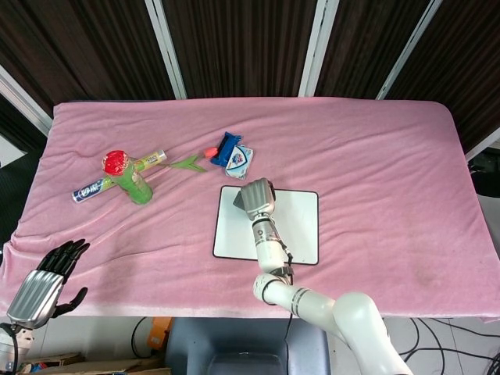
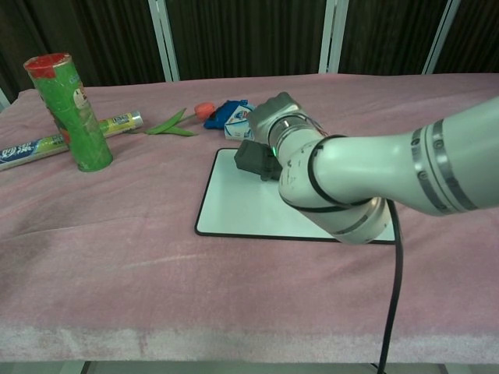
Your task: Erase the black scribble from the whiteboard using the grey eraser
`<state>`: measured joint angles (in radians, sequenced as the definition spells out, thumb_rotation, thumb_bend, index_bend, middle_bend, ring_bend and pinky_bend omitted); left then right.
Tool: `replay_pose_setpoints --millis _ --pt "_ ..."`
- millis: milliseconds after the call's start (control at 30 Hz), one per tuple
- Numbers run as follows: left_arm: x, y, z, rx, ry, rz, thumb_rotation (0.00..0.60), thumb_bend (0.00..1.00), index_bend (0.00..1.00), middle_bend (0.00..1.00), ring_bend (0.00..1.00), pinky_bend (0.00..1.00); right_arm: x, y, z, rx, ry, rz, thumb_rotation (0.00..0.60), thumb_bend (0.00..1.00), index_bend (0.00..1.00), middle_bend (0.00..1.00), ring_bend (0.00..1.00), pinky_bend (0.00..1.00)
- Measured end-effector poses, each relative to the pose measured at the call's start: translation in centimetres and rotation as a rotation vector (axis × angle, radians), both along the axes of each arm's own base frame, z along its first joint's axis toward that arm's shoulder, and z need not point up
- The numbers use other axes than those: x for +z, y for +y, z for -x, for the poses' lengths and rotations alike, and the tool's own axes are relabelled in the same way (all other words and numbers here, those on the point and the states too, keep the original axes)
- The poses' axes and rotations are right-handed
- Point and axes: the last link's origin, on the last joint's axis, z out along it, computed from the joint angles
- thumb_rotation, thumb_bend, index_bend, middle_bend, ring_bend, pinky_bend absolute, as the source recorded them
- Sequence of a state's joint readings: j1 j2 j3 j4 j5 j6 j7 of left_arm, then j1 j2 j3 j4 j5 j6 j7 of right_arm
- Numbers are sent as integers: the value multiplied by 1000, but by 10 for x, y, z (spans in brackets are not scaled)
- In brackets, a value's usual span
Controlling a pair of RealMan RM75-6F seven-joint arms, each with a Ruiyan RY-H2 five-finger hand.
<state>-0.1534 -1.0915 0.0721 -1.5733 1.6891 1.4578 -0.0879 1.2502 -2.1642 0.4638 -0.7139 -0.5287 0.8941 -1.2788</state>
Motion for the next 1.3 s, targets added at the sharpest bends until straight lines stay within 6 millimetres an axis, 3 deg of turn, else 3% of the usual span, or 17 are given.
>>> replay_pose_setpoints --millis 233,433,567,733,1000,1300 --pt "0 -1 0 -2 -1 3 600 357 0 40 48 136 0 19 2 66 20 -54 600 404 1000 797 808 904" --pt "0 -2 -1 -6 -1 5 600 357 0 40 47 137 15 38 12 118 36 -98 600 404 1000 797 808 904" --pt "-1 -3 -2 -9 2 9 600 358 0 40 48 136 42 42 25 129 23 -92 600 403 1000 797 808 904" --pt "-1 -4 -3 -15 0 3 600 358 0 40 48 136 83 33 46 98 -30 -30 600 404 1000 797 808 904" --pt "-1 -4 -4 -21 -5 10 600 358 0 40 48 137 151 24 106 -10 -115 79 600 404 1000 797 808 904" --pt "-4 -3 -6 -23 -5 20 600 358 0 40 48 137 169 37 185 -147 -197 72 600 403 991 798 802 898"
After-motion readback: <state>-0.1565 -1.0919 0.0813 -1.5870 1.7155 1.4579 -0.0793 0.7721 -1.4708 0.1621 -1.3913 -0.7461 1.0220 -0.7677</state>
